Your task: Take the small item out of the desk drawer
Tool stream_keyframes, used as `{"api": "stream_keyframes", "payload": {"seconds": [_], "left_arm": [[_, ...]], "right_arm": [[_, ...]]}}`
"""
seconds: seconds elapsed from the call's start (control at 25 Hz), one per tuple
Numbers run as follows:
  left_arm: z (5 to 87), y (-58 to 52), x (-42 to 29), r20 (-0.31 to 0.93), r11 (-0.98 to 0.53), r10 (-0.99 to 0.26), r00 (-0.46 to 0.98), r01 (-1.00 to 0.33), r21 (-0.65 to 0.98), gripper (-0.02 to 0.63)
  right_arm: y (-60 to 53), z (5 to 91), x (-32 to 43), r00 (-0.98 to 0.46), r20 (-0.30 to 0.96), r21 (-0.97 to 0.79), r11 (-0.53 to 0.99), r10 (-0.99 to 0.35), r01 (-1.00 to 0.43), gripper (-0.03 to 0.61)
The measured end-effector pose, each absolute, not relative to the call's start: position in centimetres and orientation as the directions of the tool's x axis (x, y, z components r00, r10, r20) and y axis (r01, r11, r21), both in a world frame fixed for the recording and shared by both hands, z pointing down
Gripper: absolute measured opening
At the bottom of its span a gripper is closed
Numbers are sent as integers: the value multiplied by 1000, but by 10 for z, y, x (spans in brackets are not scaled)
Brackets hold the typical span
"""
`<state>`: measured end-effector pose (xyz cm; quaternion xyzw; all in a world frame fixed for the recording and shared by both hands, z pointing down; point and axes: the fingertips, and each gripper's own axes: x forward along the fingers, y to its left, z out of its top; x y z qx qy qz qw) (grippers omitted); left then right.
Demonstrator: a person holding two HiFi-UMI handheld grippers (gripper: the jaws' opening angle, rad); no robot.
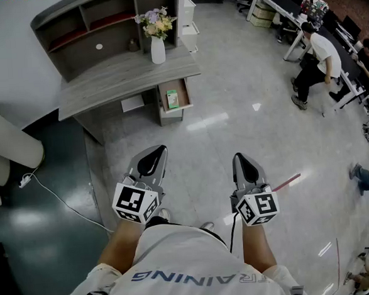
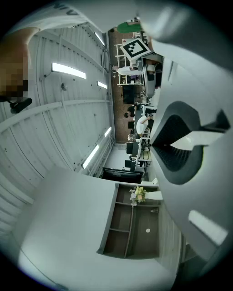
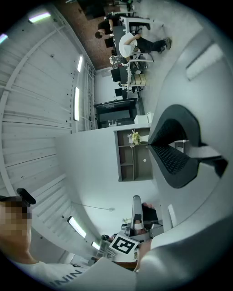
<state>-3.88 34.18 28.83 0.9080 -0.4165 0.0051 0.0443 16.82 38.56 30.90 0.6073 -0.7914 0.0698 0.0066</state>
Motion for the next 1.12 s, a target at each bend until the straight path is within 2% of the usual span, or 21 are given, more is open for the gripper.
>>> {"api": "stream_keyframes", "payload": {"seconds": [0.56, 0.76, 1.12], "left_arm": [[296, 341, -34, 49, -672, -733, 679, -733, 104, -2], [303, 339, -35, 52, -689, -714, 698, -714, 129, -2], [305, 313, -76, 11, -724, -683, 730, -679, 122, -2]], "right_arm": [[391, 314, 169, -243, 105, -94, 234, -964, -968, 15], [391, 312, 170, -192, 97, -68, 186, -976, -980, 15], [375, 317, 135, -111, 102, -64, 105, -989, -992, 15]]}}
